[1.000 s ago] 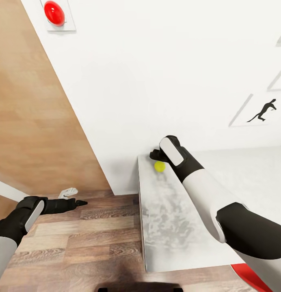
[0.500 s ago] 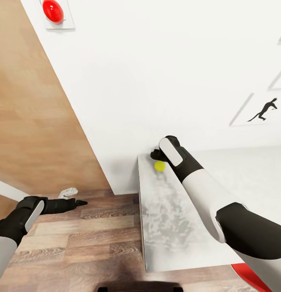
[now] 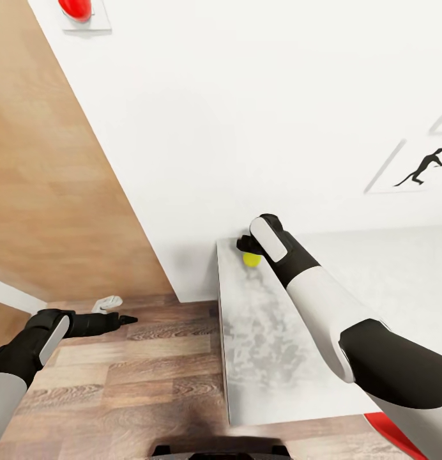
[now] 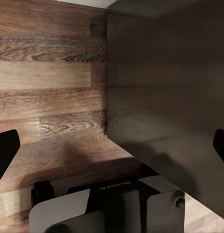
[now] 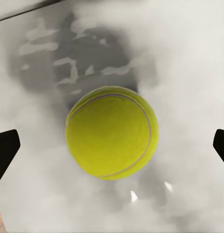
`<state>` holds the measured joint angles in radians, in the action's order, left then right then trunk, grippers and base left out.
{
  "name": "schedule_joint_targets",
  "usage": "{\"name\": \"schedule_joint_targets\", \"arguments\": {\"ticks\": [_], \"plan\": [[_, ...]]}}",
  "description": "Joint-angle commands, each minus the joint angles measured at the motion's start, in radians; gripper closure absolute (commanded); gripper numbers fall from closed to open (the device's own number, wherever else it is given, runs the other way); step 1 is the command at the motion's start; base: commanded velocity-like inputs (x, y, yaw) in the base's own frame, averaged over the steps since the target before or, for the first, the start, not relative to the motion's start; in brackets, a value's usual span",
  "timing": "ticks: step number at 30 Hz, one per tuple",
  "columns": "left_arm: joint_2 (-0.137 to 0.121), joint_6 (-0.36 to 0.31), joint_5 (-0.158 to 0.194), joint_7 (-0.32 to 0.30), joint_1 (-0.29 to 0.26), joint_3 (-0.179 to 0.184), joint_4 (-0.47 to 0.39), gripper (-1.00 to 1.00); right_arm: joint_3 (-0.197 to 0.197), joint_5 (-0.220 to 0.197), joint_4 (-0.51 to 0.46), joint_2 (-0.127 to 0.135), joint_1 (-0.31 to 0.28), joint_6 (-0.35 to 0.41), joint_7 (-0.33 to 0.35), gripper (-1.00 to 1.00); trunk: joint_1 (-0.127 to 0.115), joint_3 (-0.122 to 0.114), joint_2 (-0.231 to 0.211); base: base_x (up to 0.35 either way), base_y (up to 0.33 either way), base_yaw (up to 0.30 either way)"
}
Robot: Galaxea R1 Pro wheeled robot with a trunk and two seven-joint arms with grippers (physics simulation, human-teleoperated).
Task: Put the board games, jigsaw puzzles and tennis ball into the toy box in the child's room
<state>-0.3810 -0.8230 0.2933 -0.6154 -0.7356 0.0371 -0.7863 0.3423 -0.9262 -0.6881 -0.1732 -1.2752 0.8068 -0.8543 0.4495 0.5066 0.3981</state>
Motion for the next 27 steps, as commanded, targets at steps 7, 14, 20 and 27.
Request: {"name": "schedule_joint_targets", "arguments": {"ticks": [7, 14, 20, 27], "plan": [[-0.001, -0.005, 0.004, 0.000, -0.001, 0.003, -0.001, -1.00, 0.003, -0.010, -0.001, 0.000, -0.001, 0.002, -0.010, -1.00, 0.000, 0.013, 0.002, 0.000, 0.000, 0.000], [-0.001, -0.005, 0.004, 0.000, -0.001, 0.003, -0.001, -1.00, 0.002, -0.010, -0.001, 0.000, -0.002, 0.003, -0.010, -1.00, 0.000, 0.025, 0.002, 0.000, 0.000, 0.000], [-0.001, -0.005, 0.004, 0.000, -0.001, 0.003, -0.001, -1.00, 0.001, -0.010, -0.001, -0.001, -0.003, 0.004, -0.011, -1.00, 0.000, 0.035, 0.002, 0.000, 0.000, 0.000], [-0.001, -0.005, 0.004, 0.000, -0.001, 0.003, -0.001, -1.00, 0.001, -0.010, -0.001, -0.001, -0.006, 0.006, -0.011, -1.00, 0.000, 0.046, 0.002, 0.000, 0.000, 0.000]]}}
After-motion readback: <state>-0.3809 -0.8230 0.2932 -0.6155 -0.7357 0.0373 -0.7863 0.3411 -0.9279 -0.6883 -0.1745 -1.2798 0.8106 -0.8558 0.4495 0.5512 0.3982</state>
